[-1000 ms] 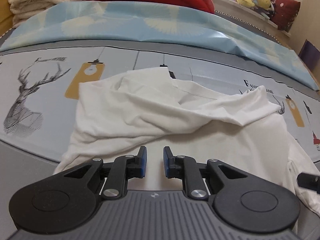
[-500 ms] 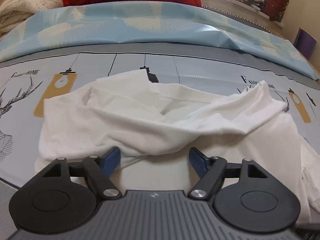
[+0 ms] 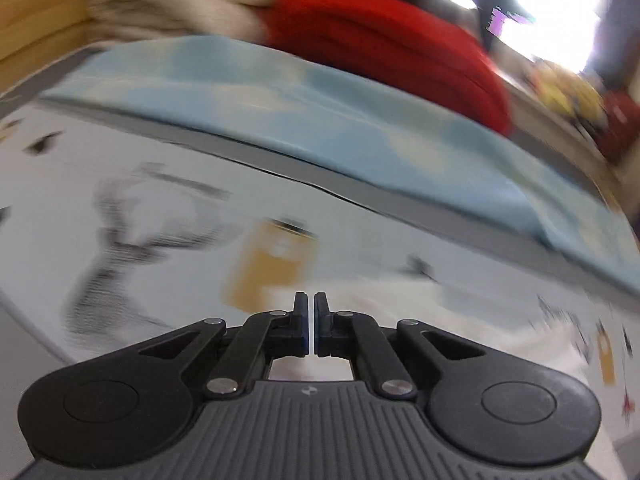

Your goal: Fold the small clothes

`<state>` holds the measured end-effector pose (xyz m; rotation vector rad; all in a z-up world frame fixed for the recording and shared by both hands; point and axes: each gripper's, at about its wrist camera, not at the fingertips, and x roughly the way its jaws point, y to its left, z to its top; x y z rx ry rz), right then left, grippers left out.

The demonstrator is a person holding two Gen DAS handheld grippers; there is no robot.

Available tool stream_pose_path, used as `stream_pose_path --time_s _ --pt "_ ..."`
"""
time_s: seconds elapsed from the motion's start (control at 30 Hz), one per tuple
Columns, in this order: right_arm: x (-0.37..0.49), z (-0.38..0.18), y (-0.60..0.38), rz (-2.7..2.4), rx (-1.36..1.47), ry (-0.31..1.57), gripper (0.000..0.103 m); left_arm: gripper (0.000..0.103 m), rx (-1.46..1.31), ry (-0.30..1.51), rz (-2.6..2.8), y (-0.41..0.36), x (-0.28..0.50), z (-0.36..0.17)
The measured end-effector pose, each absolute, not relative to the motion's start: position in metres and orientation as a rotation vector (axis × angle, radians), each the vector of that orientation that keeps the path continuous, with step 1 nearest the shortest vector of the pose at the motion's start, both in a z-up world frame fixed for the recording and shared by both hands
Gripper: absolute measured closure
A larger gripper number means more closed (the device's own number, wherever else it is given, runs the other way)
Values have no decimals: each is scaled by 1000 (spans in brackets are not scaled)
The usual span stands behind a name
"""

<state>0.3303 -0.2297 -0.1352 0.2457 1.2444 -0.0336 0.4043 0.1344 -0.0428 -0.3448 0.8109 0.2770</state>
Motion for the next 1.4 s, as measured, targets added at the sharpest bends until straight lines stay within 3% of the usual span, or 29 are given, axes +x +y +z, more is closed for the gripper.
stream_pose_path --time_s 0.13,0.5,0.53,0.57,0.6,0.77,0.9,0.93,0.97,1.03,1.23,1.4 --pt "331 -135 -230 -27 227 1241 97 101 -462 793 241 176 393 -39" --pt "329 -125 -211 -48 155 1153 97 95 -297 937 -217 33 417 -89" --pt "329 -125 -211 -44 165 1156 97 85 -284 945 -219 25 419 -95" --pt "330 -126 -212 -40 175 1162 97 66 -273 953 -216 20 419 -101" --pt "330 -127 -213 -36 184 1171 97 59 -262 961 -208 14 423 -106" --pt "331 -135 -216 27 181 1222 93 51 -175 977 -144 -4 430 -132" --pt "334 -136 -222 56 209 1243 93 53 -4 971 -87 -12 429 -145" --pt "335 -136 -224 59 221 1247 93 67 31 966 -82 -11 428 -147" --pt "336 -137 -225 63 228 1251 93 86 59 964 -70 -10 428 -147" --pt "336 -137 -226 71 228 1254 93 98 69 949 -57 -4 427 -142" --pt "336 -139 -223 73 202 1250 93 100 -11 857 13 39 417 -94" --pt "336 -138 -218 60 174 1244 93 100 -141 873 221 131 394 -74"
